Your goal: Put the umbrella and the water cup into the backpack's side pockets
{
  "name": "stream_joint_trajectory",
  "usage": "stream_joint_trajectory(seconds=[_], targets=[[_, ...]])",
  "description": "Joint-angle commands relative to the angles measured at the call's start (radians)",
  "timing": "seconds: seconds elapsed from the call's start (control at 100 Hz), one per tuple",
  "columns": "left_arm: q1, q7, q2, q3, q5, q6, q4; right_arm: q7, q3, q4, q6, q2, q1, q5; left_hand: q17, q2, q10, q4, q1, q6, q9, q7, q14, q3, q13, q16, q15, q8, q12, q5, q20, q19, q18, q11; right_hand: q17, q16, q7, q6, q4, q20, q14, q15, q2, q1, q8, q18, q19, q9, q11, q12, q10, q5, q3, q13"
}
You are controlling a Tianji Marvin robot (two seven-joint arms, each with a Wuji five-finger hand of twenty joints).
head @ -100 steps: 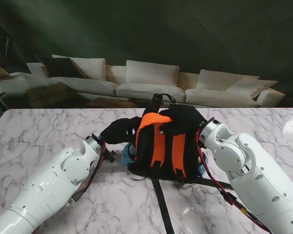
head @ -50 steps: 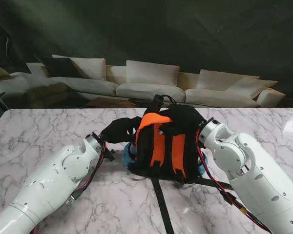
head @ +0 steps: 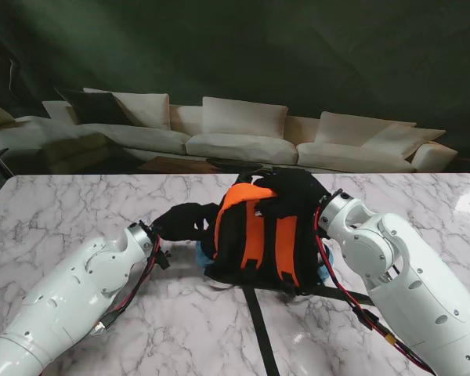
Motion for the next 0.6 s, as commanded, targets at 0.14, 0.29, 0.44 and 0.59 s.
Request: stream_joint_trajectory(seconds=[0.14, 0.29, 0.44, 0.59], targets=[[0.036, -0.051, 0.027, -0.019, 0.043, -0.001, 0.011, 0.005, -0.001, 0.006, 0.006, 0.000, -0.006, -0.007, -0.304, 0.098, -0.035, 0.155, 0.073, -0.193, -0.328, 0.040, 0.028, -0.056, -0.279, -0.105, -0.111, -0.033, -0.298, 0.065, 0.057, -0.191, 0.014, 0.032, 0.024, 0.001, 0.044, -0.095, 0.064, -0.005, -0.003, 0.028, 0.099, 0.124, 0.009, 0.010, 0.045, 0.006, 0.037, 0.004, -0.016, 0.040, 0.105, 0.030], [0.053, -0.064, 0.034, -0.051, 0.059, 0.016, -0.007, 0.006, -0.005, 0.009, 0.007, 0.000, -0.002, -0.007, -0.450, 0.158, 0.082, 0.149, -0.191, -0.104, -0.603, -0.258, 0.056, -0.110, -0.468, -0.142, -0.174, -0.094, -0.403, -0.041, 0.017, -0.319, 0.015, -0.093, 0.023, 0.000, 0.043, -0.094, 0.064, -0.006, -0.003, 0.028, 0.098, 0.124, 0.009, 0.010, 0.045, 0.006, 0.036, 0.004, -0.016, 0.040, 0.105, 0.030], [0.070, -0.079, 0.040, -0.090, 0.072, 0.021, -0.042, 0.006, -0.007, 0.009, 0.008, 0.000, -0.001, -0.007, -0.482, 0.119, 0.153, 0.138, -0.364, -0.057, -0.704, -0.518, 0.092, -0.118, -0.519, -0.167, -0.198, -0.202, -0.495, -0.243, -0.006, -0.366, 0.016, -0.203, 0.023, 0.000, 0.043, -0.094, 0.064, -0.006, -0.003, 0.027, 0.098, 0.124, 0.009, 0.011, 0.044, 0.005, 0.036, 0.004, -0.016, 0.040, 0.104, 0.030], [0.086, -0.086, 0.039, -0.121, 0.060, 0.032, -0.070, 0.007, -0.008, 0.009, 0.008, 0.001, 0.000, -0.007, -0.440, 0.109, 0.201, 0.134, -0.401, -0.004, -0.688, -0.632, 0.136, -0.116, -0.484, -0.182, -0.190, -0.267, -0.511, -0.300, -0.005, -0.361, 0.042, -0.199, 0.023, 0.000, 0.043, -0.094, 0.064, -0.006, -0.003, 0.027, 0.098, 0.124, 0.009, 0.011, 0.044, 0.005, 0.036, 0.004, -0.016, 0.039, 0.104, 0.030]])
